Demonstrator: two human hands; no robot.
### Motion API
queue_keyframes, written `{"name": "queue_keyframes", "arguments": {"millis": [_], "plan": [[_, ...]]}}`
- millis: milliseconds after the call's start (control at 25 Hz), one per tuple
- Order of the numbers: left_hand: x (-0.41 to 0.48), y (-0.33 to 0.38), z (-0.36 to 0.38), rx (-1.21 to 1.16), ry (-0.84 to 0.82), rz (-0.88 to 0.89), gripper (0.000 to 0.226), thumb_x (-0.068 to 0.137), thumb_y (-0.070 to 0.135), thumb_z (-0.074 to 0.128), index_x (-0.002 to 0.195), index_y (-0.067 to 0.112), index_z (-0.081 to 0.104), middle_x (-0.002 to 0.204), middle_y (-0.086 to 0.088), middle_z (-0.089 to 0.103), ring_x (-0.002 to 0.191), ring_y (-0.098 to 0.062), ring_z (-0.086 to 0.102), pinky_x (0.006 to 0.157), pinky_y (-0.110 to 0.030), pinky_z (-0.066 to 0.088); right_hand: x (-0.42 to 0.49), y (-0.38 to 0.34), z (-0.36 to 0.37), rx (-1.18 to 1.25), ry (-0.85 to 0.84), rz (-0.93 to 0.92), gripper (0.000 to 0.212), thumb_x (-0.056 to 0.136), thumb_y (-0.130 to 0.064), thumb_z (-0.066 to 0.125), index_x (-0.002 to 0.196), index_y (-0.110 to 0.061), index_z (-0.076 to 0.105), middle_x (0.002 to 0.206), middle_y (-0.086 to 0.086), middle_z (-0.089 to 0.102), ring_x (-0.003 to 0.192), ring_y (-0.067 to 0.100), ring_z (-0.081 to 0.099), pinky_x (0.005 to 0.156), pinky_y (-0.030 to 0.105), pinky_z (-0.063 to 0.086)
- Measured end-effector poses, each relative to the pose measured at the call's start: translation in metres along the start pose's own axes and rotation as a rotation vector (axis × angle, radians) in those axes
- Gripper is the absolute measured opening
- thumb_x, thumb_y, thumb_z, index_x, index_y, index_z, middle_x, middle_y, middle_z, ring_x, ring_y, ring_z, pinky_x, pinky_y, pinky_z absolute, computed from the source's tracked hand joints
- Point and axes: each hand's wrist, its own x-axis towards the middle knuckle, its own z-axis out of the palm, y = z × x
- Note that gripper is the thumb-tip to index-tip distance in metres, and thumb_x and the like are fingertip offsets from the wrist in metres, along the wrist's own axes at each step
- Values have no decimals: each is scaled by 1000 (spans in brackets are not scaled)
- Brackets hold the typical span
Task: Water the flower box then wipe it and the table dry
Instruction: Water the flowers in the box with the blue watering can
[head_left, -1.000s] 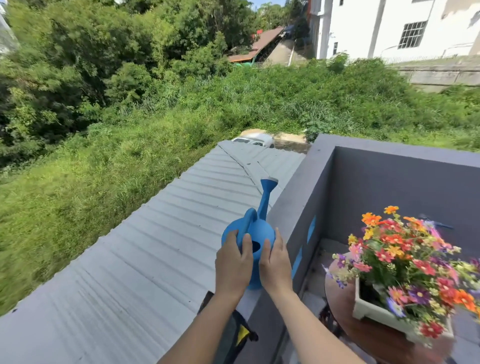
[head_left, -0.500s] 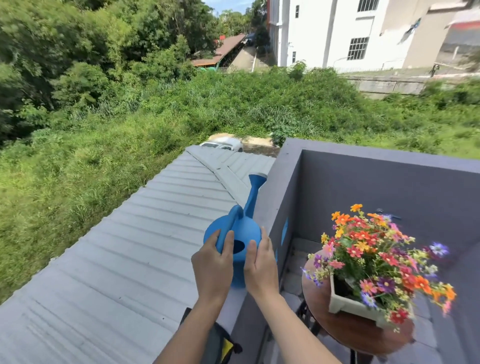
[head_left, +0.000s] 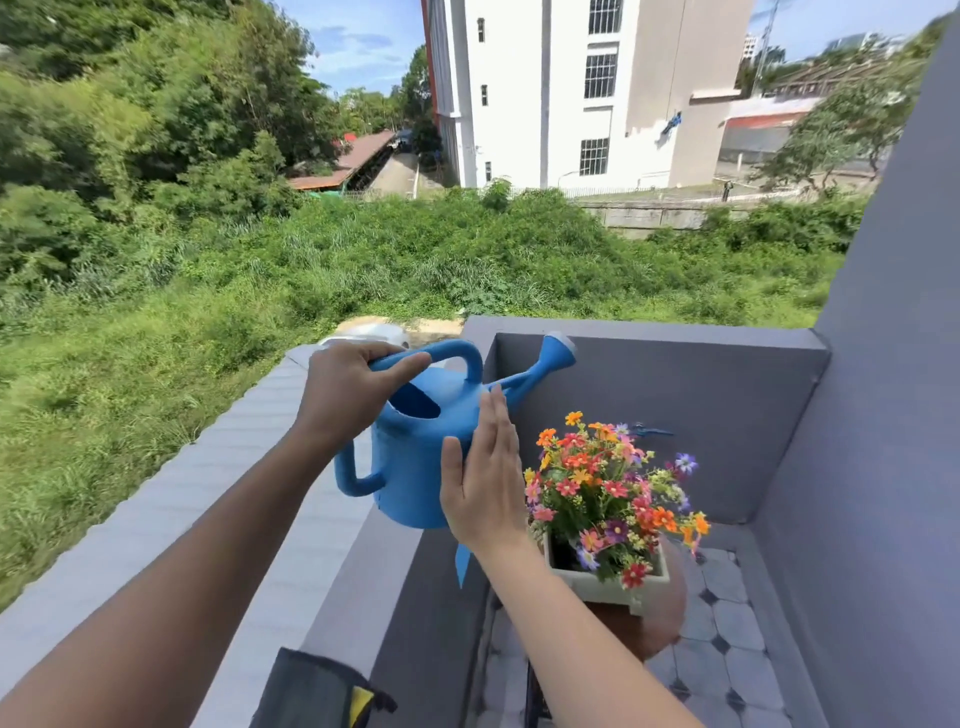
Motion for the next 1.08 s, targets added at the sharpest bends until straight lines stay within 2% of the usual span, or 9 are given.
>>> {"name": "queue_keyframes", "arguments": {"millis": [80, 160, 280, 400, 560, 680, 800, 1000, 1080], "plan": [[-4, 16, 4, 67, -53, 64, 23, 80, 35, 71, 83, 12, 76, 45, 13, 57, 38, 5, 45, 41, -9, 32, -11, 7, -10, -14, 20, -18, 76, 94, -60, 4, 149, -10, 17, 161, 14, 18, 149, 26, 15, 121, 45, 19], [-6, 27, 6, 103, -115, 92, 22, 80, 33, 71, 86, 13, 76, 37, 16, 53, 35, 6, 44, 38, -7, 30, -21, 13, -19, -34, 30, -47, 63, 97, -57, 7, 146, -18, 14, 161, 15, 19, 148, 25, 14, 120, 43, 16], [-7, 44, 9, 187, -173, 170, 24, 76, 35, 74, 92, 17, 76, 55, 16, 63, 44, 12, 52, 44, -4, 36, -34, 22, -28, -50, 8, -76, 58, 98, -53, 11, 146, -21, 14, 161, 13, 19, 148, 26, 17, 120, 41, 12], [-6, 63, 8, 278, -269, 207, 19, 77, 33, 74, 93, 23, 74, 39, 15, 56, 34, 3, 44, 37, -8, 31, -38, 24, -32, -38, -32, -102, 57, 98, -53, 14, 145, -21, 16, 161, 13, 21, 147, 28, 23, 120, 40, 12], [3, 78, 0, 431, -356, 256, 25, 75, 40, 73, 91, 22, 77, 62, -1, 70, 41, -4, 39, 39, -15, 28, -41, 14, -35, 2, -101, -150, 59, 96, -57, 13, 146, -26, 8, 163, 9, 13, 150, 25, 16, 120, 35, 7], [8, 89, -5, 497, -398, 269, 24, 74, 39, 74, 91, 22, 77, 60, 5, 66, 41, -1, 46, 40, -12, 32, -39, 7, -33, 8, -105, -182, 62, 96, -56, 14, 148, -22, 7, 162, 7, 10, 150, 23, 15, 120, 34, 8], [10, 95, -7, 573, -432, 305, 27, 75, 39, 73, 91, 18, 77, 66, 1, 70, 51, -13, 50, 48, -23, 38, -39, 2, -30, -12, -89, -201, 63, 97, -53, 16, 148, -18, 8, 161, 6, 7, 150, 22, 15, 120, 36, 6], [14, 101, -11, 664, -464, 328, 23, 77, 38, 73, 90, 20, 77, 63, 10, 66, 50, -11, 51, 43, -13, 34, -38, -4, -27, -22, -109, -230, 63, 97, -52, 17, 149, -17, 6, 162, 6, 6, 151, 23, 13, 119, 33, -3], [15, 102, -12, 694, -489, 348, 23, 76, 39, 73, 90, 21, 77, 69, 4, 71, 58, -19, 59, 50, -22, 40, -40, -7, -24, -10, -112, -232, 63, 98, -51, 18, 149, -17, 6, 162, 6, 5, 151, 22, 12, 119, 30, -6]]}}
